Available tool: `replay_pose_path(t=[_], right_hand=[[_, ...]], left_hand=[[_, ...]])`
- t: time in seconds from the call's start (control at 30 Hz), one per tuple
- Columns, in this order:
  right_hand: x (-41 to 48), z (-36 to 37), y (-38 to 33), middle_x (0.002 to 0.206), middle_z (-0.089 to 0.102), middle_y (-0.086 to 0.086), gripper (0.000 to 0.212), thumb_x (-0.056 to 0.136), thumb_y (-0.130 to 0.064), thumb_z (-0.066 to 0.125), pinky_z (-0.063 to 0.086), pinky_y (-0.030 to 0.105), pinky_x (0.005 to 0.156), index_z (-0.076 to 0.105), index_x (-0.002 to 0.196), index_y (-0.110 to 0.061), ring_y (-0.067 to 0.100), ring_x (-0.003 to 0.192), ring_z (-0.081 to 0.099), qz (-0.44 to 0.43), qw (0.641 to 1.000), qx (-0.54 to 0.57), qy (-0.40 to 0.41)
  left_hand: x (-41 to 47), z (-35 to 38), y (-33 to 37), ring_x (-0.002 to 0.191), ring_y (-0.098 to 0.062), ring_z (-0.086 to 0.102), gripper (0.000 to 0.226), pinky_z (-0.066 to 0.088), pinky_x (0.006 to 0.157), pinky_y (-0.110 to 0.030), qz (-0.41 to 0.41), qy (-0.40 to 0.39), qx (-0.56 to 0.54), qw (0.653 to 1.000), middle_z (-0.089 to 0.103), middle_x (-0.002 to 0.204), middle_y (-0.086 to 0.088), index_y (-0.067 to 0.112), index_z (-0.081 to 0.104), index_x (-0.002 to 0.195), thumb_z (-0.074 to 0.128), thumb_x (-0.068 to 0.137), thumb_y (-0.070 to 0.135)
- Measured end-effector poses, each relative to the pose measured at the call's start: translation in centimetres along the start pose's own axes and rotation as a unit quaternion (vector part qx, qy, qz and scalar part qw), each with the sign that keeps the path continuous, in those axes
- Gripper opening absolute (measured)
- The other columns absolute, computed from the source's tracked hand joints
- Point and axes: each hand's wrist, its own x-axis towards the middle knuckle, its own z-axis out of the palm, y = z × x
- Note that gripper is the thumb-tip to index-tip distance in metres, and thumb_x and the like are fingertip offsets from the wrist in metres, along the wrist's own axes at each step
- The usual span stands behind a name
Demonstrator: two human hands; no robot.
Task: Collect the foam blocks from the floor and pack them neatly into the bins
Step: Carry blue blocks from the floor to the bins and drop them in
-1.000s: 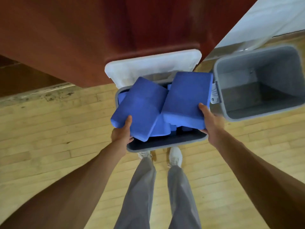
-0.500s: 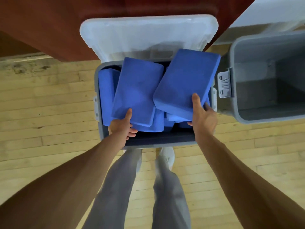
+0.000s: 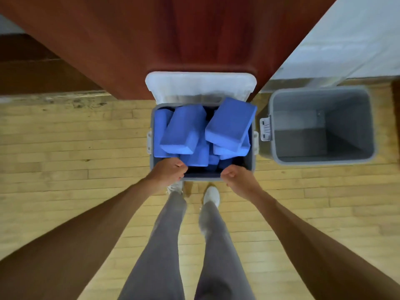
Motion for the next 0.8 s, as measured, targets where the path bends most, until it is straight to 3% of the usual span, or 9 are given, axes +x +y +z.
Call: replay_pose_path(t=[0.1, 0.17, 0.3, 0.4, 0.5, 0.63, 0.7, 0.8], right_hand=[[-6.4, -1.6, -2.3, 0.100, 0.066, 0.000, 0.024, 0.092, -0.023, 0.050, 0.041, 0.022, 0.064, 0.065, 0.109, -0.015, 0.016, 0.092, 0.060, -0.045, 0.997, -0.042, -0.048], [-10.0, -2.4, -4.3, 0.101, 0.066, -0.002, 0.024, 0.092, -0.023, 0.049, 0.043, 0.022, 0.067, 0.065, 0.109, -0.016, 0.014, 0.091, 0.060, -0.074, 0.993, -0.080, -0.054], [-14.8, -1.9, -7.2, 0.091, 0.066, -0.002, 0.017, 0.091, -0.023, 0.049, 0.051, 0.032, 0.076, 0.063, 0.096, -0.014, 0.014, 0.084, 0.061, -0.156, 0.974, -0.154, -0.064], [-16.6, 0.2, -8.5, 0.097, 0.066, -0.003, 0.021, 0.094, -0.029, 0.051, 0.050, 0.027, 0.079, 0.063, 0.101, -0.014, 0.011, 0.088, 0.061, -0.191, 0.959, -0.185, -0.096], [-18.1, 2.9, -9.3, 0.099, 0.063, -0.007, 0.024, 0.095, -0.033, 0.052, 0.044, 0.020, 0.071, 0.063, 0.106, -0.015, 0.005, 0.084, 0.057, -0.198, 0.944, -0.231, -0.125], [-19.8, 8.3, -9.7, 0.091, 0.062, -0.008, 0.013, 0.093, -0.033, 0.053, 0.042, 0.019, 0.063, 0.061, 0.095, -0.022, 0.007, 0.082, 0.060, -0.165, 0.930, -0.288, -0.157], [-20.8, 11.7, -9.1, 0.092, 0.065, -0.004, 0.010, 0.092, -0.030, 0.054, 0.048, 0.023, 0.067, 0.060, 0.087, -0.024, 0.010, 0.079, 0.063, -0.151, 0.926, -0.308, -0.157], [-22.7, 17.4, -7.8, 0.093, 0.068, 0.002, 0.015, 0.091, -0.024, 0.054, 0.052, 0.027, 0.070, 0.064, 0.096, -0.015, 0.014, 0.077, 0.066, -0.129, 0.916, -0.347, -0.155]], left_hand=[[-7.5, -1.1, -0.2, 0.080, -0.018, 0.068, 0.011, 0.051, 0.076, -0.032, 0.019, 0.032, -0.009, 0.999, 0.070, 0.083, 0.001, 0.021, 0.066, 0.083, 0.058, 0.088, 0.025], [-12.4, -1.8, -1.0, 0.080, -0.018, 0.068, 0.011, 0.050, 0.074, -0.031, 0.028, 0.059, -0.026, 0.998, 0.069, 0.080, 0.005, 0.028, 0.064, 0.079, 0.059, 0.089, 0.026], [-20.6, -2.5, -4.5, 0.080, -0.012, 0.065, 0.011, 0.050, 0.074, -0.031, 0.030, 0.122, -0.055, 0.991, 0.069, 0.085, 0.008, 0.032, 0.065, 0.084, 0.056, 0.088, 0.038], [-25.6, -2.1, -8.2, 0.083, -0.011, 0.064, 0.009, 0.047, 0.072, -0.024, 0.014, 0.187, -0.131, 0.973, 0.069, 0.086, 0.007, 0.030, 0.067, 0.087, 0.059, 0.091, 0.028], [-30.1, -0.6, -13.0, 0.084, -0.016, 0.065, 0.013, 0.044, 0.067, -0.019, -0.035, 0.224, -0.232, 0.946, 0.070, 0.088, -0.001, 0.017, 0.069, 0.094, 0.055, 0.093, 0.017], [-35.1, 3.5, -22.0, 0.084, -0.023, 0.065, 0.018, 0.046, 0.071, -0.027, -0.101, 0.247, -0.327, 0.907, 0.069, 0.088, -0.007, 0.011, 0.068, 0.096, 0.050, 0.095, 0.014], [-37.8, 6.6, -26.9, 0.082, -0.022, 0.065, 0.019, 0.047, 0.073, -0.029, -0.131, 0.260, -0.372, 0.881, 0.069, 0.089, -0.008, 0.010, 0.068, 0.098, 0.049, 0.096, 0.015], [-42.2, 12.2, -34.1, 0.085, -0.020, 0.066, 0.019, 0.050, 0.080, -0.032, -0.162, 0.272, -0.427, 0.847, 0.069, 0.091, -0.006, 0.014, 0.066, 0.100, 0.047, 0.097, 0.019]])
